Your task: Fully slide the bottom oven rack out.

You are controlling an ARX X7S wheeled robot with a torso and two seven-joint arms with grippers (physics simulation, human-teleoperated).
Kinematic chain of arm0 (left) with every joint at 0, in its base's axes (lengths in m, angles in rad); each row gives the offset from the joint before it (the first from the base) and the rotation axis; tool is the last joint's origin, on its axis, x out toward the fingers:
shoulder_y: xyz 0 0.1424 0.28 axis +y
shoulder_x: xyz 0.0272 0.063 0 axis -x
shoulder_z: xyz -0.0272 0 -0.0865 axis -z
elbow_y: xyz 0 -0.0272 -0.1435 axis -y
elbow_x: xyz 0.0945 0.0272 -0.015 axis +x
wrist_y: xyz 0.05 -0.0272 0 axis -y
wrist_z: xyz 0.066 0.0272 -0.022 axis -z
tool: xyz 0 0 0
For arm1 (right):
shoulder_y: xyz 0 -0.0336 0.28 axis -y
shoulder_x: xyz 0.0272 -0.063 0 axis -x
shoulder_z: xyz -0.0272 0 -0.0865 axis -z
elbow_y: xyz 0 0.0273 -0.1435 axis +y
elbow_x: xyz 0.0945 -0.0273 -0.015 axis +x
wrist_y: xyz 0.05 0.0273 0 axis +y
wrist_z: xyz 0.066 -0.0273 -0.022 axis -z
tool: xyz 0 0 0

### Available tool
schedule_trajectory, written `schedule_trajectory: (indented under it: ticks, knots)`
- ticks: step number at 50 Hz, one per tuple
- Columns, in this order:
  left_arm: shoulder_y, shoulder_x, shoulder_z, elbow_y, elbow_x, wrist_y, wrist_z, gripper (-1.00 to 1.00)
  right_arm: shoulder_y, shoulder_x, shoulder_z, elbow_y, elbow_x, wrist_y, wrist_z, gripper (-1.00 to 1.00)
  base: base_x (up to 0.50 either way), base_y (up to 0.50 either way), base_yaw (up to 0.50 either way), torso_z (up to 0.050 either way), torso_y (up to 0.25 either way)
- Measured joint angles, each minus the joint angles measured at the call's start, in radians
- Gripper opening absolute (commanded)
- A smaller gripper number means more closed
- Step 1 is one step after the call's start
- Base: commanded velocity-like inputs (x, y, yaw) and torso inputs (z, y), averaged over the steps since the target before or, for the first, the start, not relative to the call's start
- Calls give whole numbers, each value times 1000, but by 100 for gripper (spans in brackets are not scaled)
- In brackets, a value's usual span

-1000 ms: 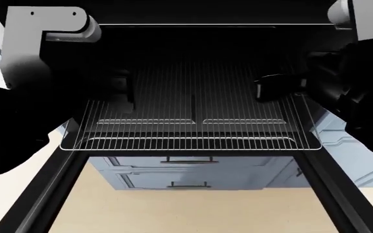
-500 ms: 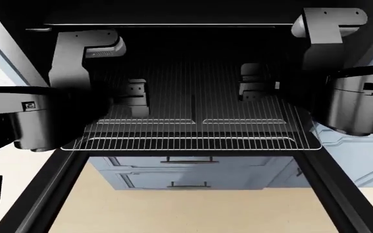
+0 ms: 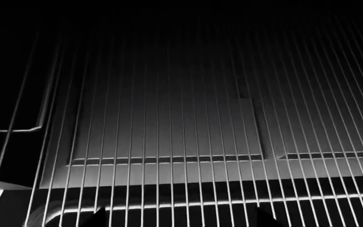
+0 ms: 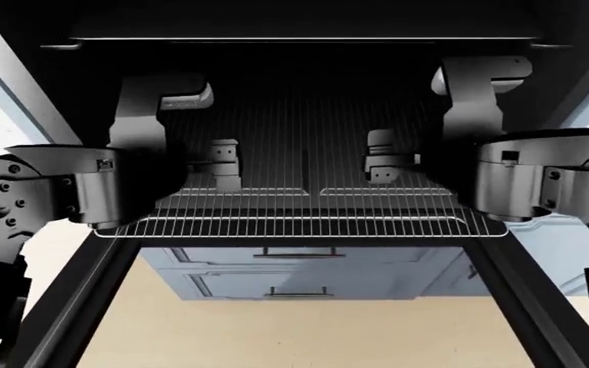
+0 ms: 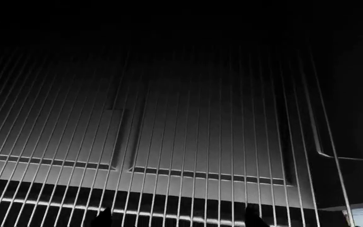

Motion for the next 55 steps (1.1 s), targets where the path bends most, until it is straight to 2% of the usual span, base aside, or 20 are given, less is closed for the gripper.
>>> schedule_trajectory:
  ticks: [26, 55]
  knots:
    - [-11, 70, 110, -182, 184, 70, 200, 100, -17, -53, -118, 145, -186, -74, -177, 100, 0, 0, 0, 0, 0]
    - [23, 87, 139, -204, 272, 105, 259, 100, -88, -60, -161, 176, -235, -123, -213, 100, 0, 0, 0, 0, -3]
